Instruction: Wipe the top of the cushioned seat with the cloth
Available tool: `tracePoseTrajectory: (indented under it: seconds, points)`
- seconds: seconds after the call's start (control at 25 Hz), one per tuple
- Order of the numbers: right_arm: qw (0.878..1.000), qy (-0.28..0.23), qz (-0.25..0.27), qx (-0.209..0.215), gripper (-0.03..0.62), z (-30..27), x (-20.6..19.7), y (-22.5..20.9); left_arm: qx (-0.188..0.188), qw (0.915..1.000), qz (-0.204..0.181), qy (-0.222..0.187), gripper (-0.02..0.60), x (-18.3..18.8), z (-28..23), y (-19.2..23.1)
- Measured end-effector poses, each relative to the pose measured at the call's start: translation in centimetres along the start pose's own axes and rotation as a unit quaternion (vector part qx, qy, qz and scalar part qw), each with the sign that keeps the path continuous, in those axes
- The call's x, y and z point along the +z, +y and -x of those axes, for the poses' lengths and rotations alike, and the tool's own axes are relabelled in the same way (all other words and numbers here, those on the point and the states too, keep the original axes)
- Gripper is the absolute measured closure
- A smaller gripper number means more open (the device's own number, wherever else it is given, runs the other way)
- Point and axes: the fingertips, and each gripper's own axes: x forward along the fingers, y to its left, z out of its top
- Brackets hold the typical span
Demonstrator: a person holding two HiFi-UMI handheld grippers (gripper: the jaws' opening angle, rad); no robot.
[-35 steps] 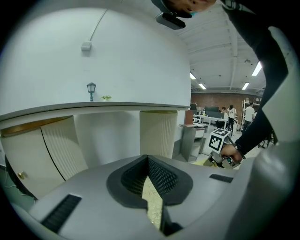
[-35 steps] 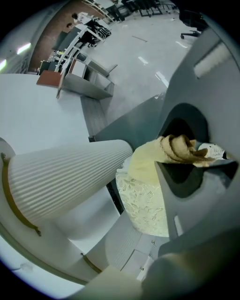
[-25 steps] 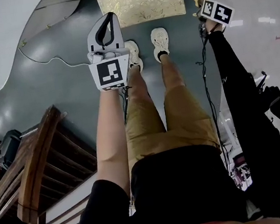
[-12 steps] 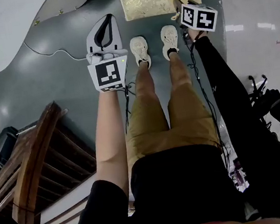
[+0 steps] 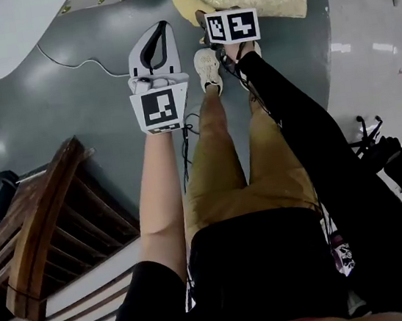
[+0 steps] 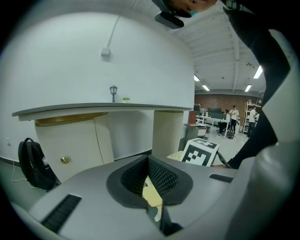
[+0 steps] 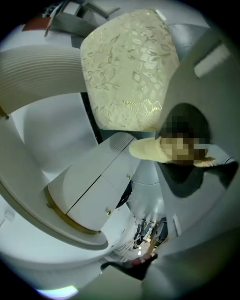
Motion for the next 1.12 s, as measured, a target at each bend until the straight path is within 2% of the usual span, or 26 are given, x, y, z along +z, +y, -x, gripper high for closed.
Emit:
tracePoseTrajectory:
  seconds: [0.24,0.52,0.8,0.96,1.12]
  points:
    - [0.998,0.008,-0.030,-0.053,0.537,0.0,-0.5,-4.3,0.011,0.9999,0.004,0.003,0.577,-0.1,0.0,-0.8]
    - [0.992,-0.002,-0.055,-0.117,0.537,5.7,0.3,-14.0,0.009,0.9999,0.009,-0.002,0.577,1.5,-1.7,-3.9]
    - [0.978,-0.022,-0.082,-0.191,0.537,12.2,1.2,-26.2,-0.010,0.9999,0.008,0.003,0.577,2.6,-4.7,-9.2]
    - [0.971,-0.033,-0.085,-0.223,0.537,15.6,1.7,-31.7,-0.016,0.9999,-0.001,0.004,0.577,3.4,-5.6,-11.5]
    - [0.957,-0.047,-0.093,-0.269,0.537,19.2,1.9,-36.6,-0.016,0.9999,-0.005,0.005,0.577,3.8,-6.0,-13.3]
